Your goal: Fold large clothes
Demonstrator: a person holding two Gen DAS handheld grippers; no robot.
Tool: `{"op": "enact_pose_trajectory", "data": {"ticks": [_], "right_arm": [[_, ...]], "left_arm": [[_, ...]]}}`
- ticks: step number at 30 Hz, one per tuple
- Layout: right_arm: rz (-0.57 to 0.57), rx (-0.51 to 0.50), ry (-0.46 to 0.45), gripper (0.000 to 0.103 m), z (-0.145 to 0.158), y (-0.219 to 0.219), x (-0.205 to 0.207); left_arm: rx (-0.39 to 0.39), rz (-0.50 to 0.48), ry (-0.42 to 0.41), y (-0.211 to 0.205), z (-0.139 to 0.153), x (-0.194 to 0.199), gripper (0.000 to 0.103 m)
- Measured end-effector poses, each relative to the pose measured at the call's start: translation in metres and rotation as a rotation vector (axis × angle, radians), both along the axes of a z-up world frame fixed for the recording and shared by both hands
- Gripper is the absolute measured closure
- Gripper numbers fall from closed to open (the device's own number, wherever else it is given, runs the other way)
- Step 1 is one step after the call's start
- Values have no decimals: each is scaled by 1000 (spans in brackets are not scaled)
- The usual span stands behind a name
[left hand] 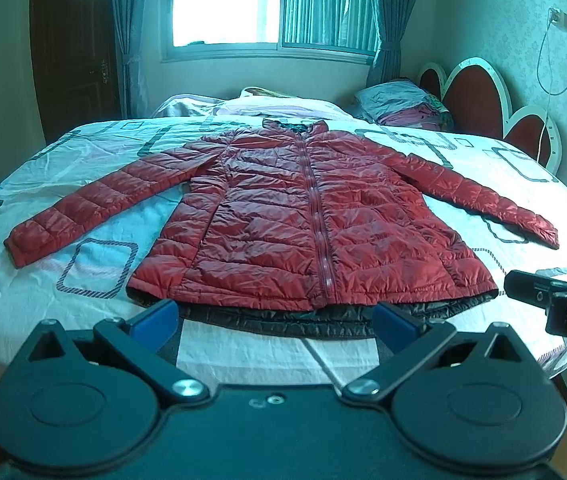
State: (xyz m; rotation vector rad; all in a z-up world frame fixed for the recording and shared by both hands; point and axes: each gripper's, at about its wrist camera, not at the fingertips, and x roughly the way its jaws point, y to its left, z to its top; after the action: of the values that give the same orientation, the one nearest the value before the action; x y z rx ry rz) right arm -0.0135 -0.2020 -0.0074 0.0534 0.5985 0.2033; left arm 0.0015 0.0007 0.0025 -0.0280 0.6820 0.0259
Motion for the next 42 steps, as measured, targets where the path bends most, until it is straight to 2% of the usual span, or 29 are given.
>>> {"op": "enact_pose_trajectory", "data": {"ticks": [42], "right_arm": [[-2, 1, -5, 0, 2, -3, -1]], "left_arm": [[2, 0, -2, -3, 1, 2, 0]]}}
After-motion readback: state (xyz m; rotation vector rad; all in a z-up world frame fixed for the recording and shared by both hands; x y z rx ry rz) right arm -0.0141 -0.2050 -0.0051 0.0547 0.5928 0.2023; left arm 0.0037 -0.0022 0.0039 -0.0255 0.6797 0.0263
